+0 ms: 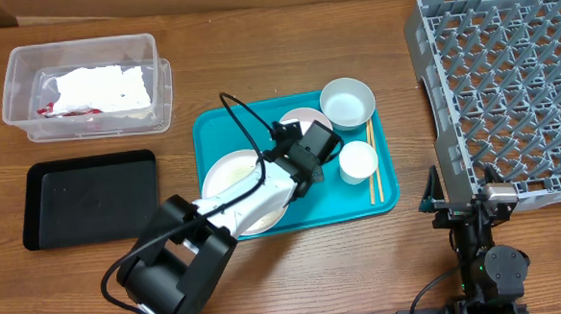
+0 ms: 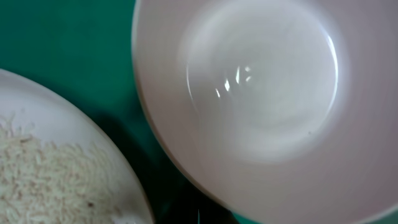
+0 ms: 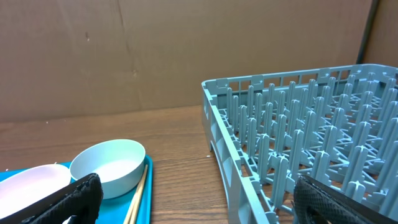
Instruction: Sort waste into correct bins and load items into the dishwasher
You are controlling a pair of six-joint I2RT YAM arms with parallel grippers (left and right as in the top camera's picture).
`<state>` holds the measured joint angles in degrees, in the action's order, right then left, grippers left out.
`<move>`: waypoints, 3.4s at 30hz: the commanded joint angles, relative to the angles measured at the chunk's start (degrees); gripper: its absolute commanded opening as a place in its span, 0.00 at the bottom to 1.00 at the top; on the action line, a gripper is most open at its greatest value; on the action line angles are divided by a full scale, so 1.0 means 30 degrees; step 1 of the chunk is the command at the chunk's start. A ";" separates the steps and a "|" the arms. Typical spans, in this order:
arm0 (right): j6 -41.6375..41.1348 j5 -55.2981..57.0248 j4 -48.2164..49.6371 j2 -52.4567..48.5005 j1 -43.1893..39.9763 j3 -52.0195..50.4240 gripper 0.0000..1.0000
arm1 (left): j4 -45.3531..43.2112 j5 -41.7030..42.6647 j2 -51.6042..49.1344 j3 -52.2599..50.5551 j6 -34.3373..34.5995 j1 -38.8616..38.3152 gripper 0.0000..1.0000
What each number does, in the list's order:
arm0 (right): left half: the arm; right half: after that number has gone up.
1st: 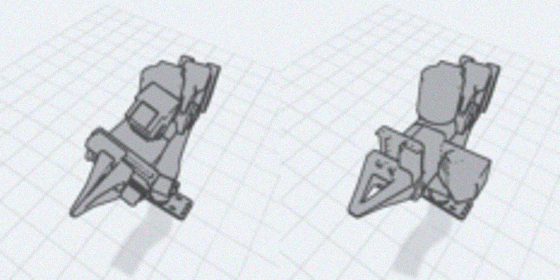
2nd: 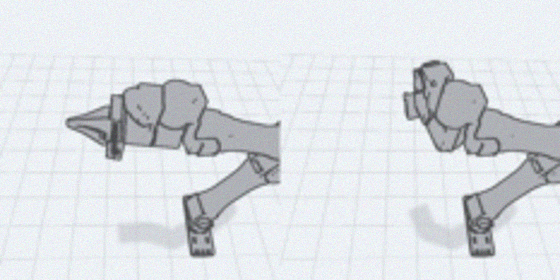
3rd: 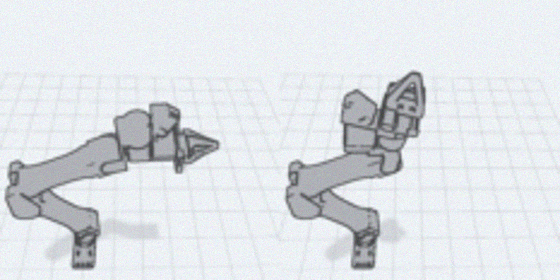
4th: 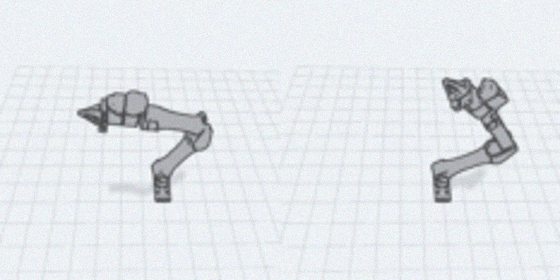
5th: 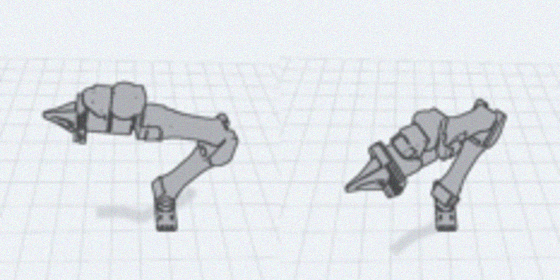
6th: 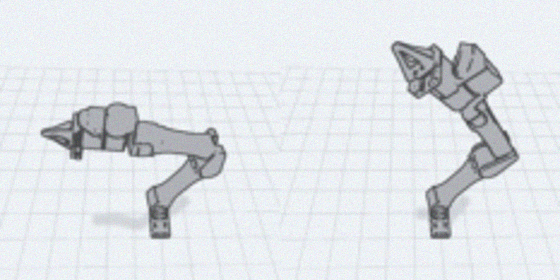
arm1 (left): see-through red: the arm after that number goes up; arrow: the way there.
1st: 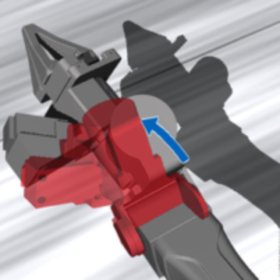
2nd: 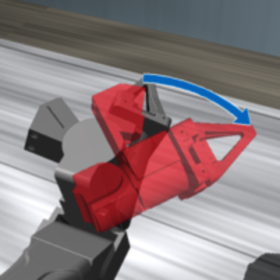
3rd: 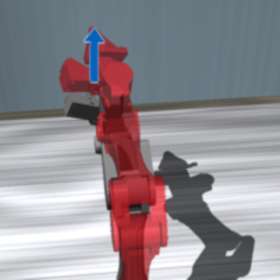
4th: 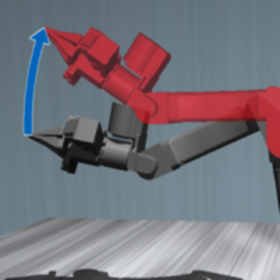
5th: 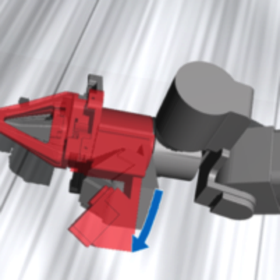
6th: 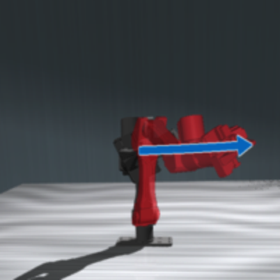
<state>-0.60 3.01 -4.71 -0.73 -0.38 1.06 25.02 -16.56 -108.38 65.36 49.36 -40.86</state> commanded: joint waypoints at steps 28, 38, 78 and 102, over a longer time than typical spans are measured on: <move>0.0051 0.0117 0.0087 0.0189 -0.0036 -0.0204 1.00 | 1.0528 0.5821 0.1960 0.3082 -0.1603 -0.1049 0.44; 0.0051 0.0117 0.0087 0.0189 -0.0036 -0.0204 1.00 | 1.0513 0.3322 -0.1202 0.3082 -0.1610 -0.1501 0.41; 0.0051 0.0117 0.0087 0.0189 -0.0036 -0.0204 1.00 | 0.9289 0.1158 -0.1275 0.2594 -0.2674 -0.1515 0.40; 0.0051 0.0117 0.0087 0.0189 -0.0036 -0.0204 1.00 | 0.8735 0.0794 -0.1268 0.2382 -0.2754 -0.1515 0.04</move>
<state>-0.62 3.01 -4.73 -0.73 -0.38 1.06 50.24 -14.96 -111.77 72.01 40.66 -45.67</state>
